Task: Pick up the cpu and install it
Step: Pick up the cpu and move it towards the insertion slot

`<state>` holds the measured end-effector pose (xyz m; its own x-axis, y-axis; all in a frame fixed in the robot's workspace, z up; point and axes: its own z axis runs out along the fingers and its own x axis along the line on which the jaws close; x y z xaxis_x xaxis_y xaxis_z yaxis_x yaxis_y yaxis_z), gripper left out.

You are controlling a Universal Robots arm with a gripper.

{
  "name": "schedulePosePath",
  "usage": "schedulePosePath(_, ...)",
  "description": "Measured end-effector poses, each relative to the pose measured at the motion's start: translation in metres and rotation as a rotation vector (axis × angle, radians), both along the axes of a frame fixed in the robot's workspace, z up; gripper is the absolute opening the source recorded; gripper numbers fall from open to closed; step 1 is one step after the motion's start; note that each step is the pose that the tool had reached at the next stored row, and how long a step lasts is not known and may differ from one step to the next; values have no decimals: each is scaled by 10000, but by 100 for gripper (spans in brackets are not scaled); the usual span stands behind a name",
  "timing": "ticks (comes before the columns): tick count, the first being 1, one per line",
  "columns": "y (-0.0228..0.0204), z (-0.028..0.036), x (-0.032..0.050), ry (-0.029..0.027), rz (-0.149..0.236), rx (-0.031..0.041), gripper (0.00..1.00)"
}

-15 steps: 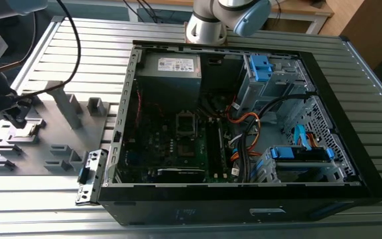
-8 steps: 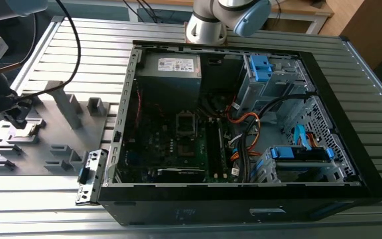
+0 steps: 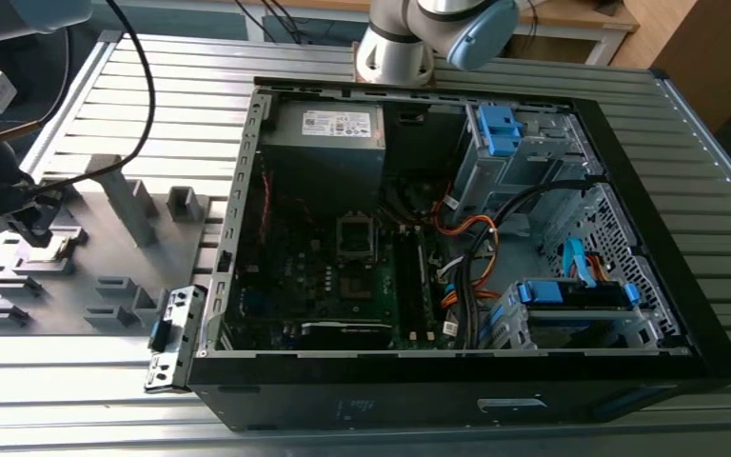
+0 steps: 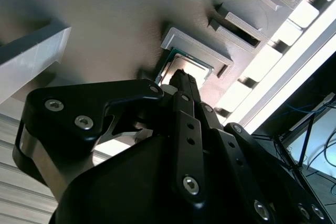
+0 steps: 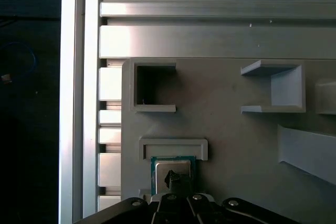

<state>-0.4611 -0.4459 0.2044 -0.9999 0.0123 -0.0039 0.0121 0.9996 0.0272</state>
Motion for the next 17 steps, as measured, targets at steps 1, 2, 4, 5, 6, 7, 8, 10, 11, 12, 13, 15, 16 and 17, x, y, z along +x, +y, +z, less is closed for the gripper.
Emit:
schedulePosePath(1, 0, 0, 0, 0, 0, 0, 11)
schedulePosePath(2, 0, -1, 0, 0, 0, 0, 11)
schedulePosePath(4, 0, -2, 0, 0, 0, 0, 11)
schedulePosePath(5, 0, -2, 0, 0, 0, 0, 11)
schedulePosePath(6, 0, -2, 0, 0, 0, 0, 11)
schedulePosePath(7, 0, -2, 0, 1, 1, 0, 11)
schedulePosePath(8, 0, -3, 0, 0, 0, 0, 11)
schedulePosePath(10, 0, -4, 0, 0, 0, 0, 16)
schedulePosePath(11, 0, -4, 0, 0, 0, 0, 23)
schedulePosePath(12, 0, -5, 0, 0, 0, 0, 23)
schedulePosePath(13, 0, -5, 0, 0, 0, 0, 29)
schedulePosePath(15, 0, -6, 0, 0, 0, 0, 35)
schedulePosePath(16, 0, -6, 0, 0, 0, 0, 41)
schedulePosePath(17, 0, -7, 0, 0, 1, 0, 41)
